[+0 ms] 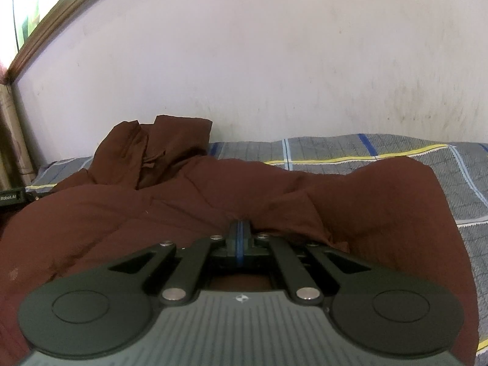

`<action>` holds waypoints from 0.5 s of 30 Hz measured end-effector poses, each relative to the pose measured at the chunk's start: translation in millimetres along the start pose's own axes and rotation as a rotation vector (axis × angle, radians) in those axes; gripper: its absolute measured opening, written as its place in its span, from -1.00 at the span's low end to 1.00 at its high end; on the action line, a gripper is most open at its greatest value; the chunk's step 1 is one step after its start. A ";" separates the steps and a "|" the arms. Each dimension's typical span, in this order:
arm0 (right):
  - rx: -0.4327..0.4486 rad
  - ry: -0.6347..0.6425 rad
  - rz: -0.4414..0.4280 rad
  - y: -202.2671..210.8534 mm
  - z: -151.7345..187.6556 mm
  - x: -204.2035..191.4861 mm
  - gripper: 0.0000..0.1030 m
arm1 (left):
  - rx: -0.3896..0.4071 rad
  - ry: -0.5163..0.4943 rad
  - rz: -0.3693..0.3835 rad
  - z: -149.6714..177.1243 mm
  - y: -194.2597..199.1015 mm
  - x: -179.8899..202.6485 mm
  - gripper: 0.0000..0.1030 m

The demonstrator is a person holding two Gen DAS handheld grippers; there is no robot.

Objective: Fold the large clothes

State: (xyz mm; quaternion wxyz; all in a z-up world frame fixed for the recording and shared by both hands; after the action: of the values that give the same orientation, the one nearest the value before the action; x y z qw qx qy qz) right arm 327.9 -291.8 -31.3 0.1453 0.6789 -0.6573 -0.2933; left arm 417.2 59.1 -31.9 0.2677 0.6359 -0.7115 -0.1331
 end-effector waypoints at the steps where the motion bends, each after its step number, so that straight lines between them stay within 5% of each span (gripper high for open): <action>1: 0.001 0.014 0.011 0.2 0.6 -2.0 -1.00 | 0.000 -0.001 0.000 -0.1 0.0 0.1 0.36; 15: 0.008 0.118 0.092 -2.9 3.2 -13.2 -1.00 | 0.003 -0.040 -0.036 1.0 0.4 3.3 0.38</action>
State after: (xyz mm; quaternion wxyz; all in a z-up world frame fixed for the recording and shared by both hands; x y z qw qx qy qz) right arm 328.9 -278.1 -32.7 0.1944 0.6645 -0.6793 -0.2432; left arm 416.3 55.8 -31.8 0.2502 0.6460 -0.7055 -0.1497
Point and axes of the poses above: each gripper's, at about its wrist camera, not at the fingertips, and y roughly against the way its jaws point, x to its right, z to its underside, the point moved 6 cm from there along -y, roughly the way its jaws point, and after that the axes turned 5 degrees about -y, right-handed, at the moved point
